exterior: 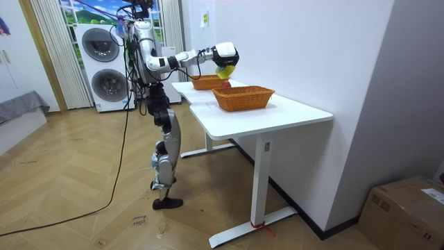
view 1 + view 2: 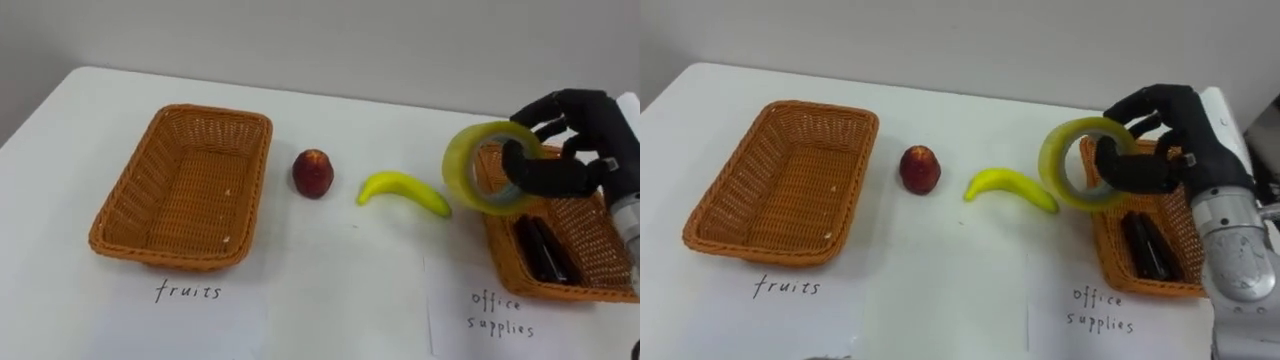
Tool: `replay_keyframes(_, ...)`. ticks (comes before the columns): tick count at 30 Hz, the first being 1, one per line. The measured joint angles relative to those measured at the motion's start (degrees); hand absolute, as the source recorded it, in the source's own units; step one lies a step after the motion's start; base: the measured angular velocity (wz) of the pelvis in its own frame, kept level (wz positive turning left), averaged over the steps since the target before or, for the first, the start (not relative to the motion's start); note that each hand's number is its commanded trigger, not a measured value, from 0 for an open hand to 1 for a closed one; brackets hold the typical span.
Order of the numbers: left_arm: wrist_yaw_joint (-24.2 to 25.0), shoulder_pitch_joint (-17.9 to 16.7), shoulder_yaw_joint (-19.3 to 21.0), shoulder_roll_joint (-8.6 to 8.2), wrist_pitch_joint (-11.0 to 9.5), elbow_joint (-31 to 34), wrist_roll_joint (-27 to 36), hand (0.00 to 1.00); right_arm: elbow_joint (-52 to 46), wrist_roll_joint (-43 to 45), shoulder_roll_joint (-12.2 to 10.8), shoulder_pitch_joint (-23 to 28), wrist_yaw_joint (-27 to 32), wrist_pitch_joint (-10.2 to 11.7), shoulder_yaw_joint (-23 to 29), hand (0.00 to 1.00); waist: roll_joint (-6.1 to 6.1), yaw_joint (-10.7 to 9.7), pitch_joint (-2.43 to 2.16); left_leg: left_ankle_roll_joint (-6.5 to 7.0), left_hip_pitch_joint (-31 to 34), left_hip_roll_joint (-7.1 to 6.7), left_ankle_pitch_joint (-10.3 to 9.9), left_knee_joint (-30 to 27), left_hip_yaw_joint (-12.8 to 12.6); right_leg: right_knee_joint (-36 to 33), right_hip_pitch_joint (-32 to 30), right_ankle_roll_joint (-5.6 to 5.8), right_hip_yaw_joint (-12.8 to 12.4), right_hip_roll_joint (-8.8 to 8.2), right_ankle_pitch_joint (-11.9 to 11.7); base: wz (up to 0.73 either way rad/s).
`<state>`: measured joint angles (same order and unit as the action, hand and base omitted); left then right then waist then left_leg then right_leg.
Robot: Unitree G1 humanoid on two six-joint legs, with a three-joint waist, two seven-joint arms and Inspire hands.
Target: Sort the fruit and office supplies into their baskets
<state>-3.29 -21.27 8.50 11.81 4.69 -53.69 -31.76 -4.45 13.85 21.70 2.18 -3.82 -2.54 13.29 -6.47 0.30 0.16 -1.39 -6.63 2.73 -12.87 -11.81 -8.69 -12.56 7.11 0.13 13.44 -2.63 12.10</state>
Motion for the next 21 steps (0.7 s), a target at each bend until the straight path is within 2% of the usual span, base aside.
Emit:
replay_keyframes(5, 0.0, 0.3, 0.1, -0.02, 0.2, 0.1, 0.4, 0.00, 0.9, -2.5, 0.8, 0.0, 0.7, 0.0, 0.8, 1.00, 0.13, -0.5, -0.04, 0.00, 0.0, -0.02, 0.0, 0.0, -0.1, 0.3, -0.4, 0.03, -0.1, 0.02, 0.0, 0.00)
replay_keyframes(11, 0.0, 0.5, 0.3, -0.03, 0.3, 0.1, 0.8, 0.00, 4.3, -2.8, 0.8, 0.0, 1.3, 0.0, 1.4, 1.00, -0.21, -0.6, -0.21, -0.01, 0.0, 0.00, 0.0, 0.0, -0.1, 0.8, -0.4, 0.03, -0.3, 0.16, 0.0, 0.00)
replay_keyframes(19, 0.0, 0.7, 0.3, 0.00, 0.5, 0.2, 0.8, 0.00, 7.0, -2.9, 0.8, 0.0, 1.4, -0.3, 1.4, 1.00, -0.34, -0.7, -0.23, -0.01, 0.1, -0.02, 0.0, 0.1, -0.1, 0.8, -0.7, 0.03, -0.7, 0.17, 0.0, 0.00)
replay_keyframes(21, 0.1, 0.7, 0.3, 0.00, 0.7, 0.2, 0.8, 0.00, 8.8, -3.8, 0.9, 0.0, 1.5, -0.3, 1.5, 1.00, -0.74, -0.8, -0.41, -0.01, 0.1, -0.02, 0.0, 0.1, -0.1, 0.8, -0.7, 0.03, -0.7, 0.17, 0.0, 0.00)
